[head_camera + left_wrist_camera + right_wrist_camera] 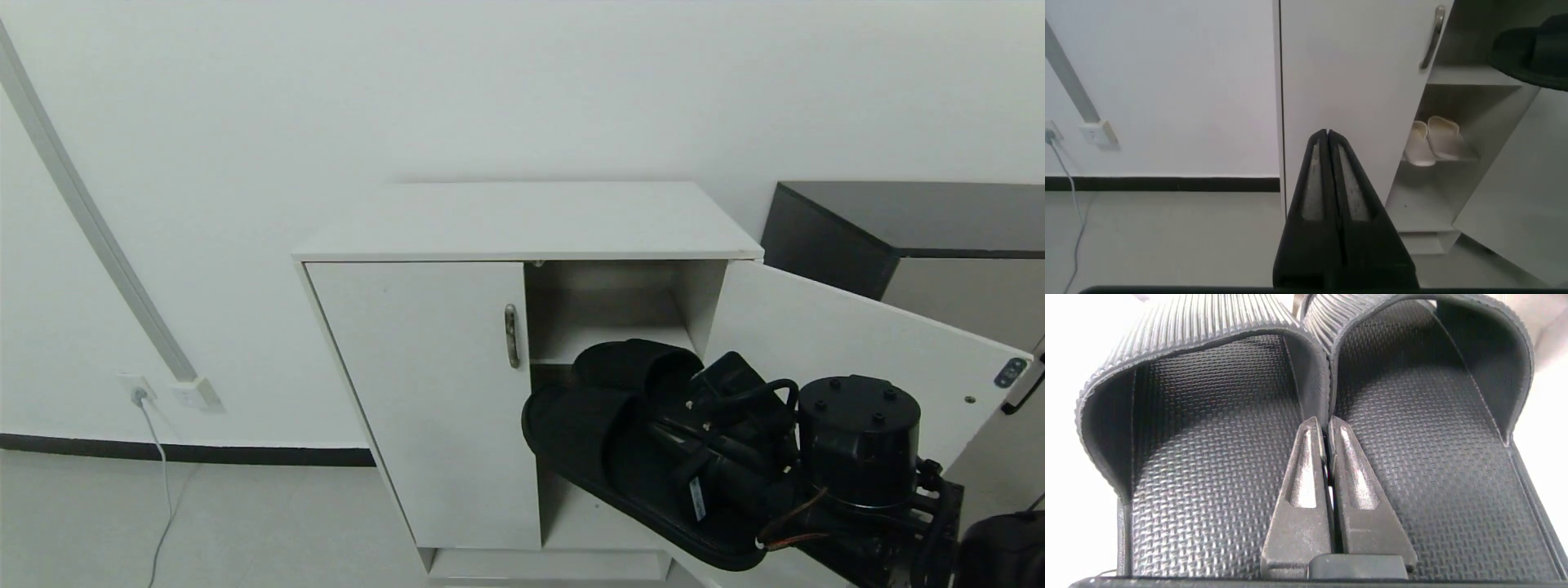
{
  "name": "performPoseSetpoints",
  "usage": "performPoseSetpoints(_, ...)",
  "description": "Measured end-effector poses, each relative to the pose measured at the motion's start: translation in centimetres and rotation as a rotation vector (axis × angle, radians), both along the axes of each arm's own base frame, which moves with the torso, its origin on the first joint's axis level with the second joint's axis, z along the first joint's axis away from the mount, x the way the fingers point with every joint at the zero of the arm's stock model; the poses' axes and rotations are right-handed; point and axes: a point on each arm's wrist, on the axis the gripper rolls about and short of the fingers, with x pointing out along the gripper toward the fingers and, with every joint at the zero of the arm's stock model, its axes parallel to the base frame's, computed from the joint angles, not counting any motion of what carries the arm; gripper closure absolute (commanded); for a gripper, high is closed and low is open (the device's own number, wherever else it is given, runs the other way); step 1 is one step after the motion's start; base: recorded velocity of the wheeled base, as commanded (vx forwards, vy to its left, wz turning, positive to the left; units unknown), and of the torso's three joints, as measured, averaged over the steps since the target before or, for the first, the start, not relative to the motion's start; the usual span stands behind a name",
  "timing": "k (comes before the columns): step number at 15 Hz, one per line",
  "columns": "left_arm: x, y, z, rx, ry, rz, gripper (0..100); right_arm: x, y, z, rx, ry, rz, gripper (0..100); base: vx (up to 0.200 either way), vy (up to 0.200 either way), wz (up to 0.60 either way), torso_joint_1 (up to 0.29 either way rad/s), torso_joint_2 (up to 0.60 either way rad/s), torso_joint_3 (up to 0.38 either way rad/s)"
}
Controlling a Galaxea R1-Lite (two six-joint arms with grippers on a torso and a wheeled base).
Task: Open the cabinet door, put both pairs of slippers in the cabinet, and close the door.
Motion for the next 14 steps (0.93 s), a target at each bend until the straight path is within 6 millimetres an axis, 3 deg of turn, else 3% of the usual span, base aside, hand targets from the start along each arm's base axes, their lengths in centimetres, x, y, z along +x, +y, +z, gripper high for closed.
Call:
performPoseSetpoints(7, 0.0, 0.0, 0.0, 0.0, 0.0, 0.001, 100, -0.04, 0.01, -0.03, -0.001, 0.001, 0.002, 100, 0.0, 0.0, 0.0, -0.123, 0.47, 0.344)
performPoseSetpoints(14, 0.01, 0.0, -0.03, 0.0, 0.002, 0.0, 100, 0.02, 0.09, 0.1, 0.029, -0.034, 0.001, 100, 0.0, 0.0, 0.0, -0.035, 0.37, 0.327)
